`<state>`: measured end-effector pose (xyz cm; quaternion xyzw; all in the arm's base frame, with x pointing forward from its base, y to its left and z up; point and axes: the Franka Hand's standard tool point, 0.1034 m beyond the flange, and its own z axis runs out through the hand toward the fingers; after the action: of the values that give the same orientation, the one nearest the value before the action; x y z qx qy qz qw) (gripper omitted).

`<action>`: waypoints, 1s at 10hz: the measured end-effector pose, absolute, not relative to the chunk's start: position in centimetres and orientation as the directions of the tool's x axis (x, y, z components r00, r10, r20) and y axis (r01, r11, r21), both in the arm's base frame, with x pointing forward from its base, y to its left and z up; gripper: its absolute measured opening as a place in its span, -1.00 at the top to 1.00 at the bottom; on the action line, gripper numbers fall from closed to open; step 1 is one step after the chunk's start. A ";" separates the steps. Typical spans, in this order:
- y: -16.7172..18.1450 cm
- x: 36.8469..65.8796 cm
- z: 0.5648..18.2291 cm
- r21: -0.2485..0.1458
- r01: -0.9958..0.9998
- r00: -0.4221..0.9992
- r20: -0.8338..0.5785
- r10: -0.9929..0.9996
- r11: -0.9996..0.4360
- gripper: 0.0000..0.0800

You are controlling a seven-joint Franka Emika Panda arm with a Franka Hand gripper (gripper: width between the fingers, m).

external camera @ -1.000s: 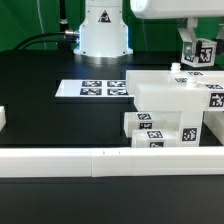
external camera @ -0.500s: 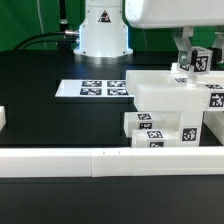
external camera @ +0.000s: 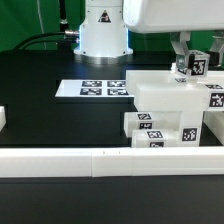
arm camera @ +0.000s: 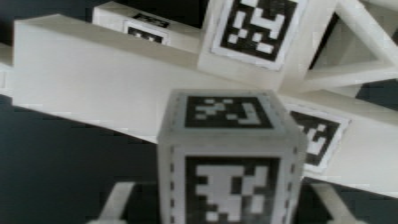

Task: Assemble chair

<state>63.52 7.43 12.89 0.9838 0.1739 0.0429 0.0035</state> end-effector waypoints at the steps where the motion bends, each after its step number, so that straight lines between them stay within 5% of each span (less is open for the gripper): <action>1: 7.4 63.5 12.9 0.022 0.342 0.936 0.084 0.342 -0.940 0.29; 10: 7.4 63.7 13.0 0.022 0.328 0.940 0.088 0.328 -0.945 0.29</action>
Offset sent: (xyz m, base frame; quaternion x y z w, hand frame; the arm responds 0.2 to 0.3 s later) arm 0.0001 0.0076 -0.0023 0.0116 0.0069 0.0238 0.9996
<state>63.68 7.42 12.97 0.9850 0.1665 0.0452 0.0034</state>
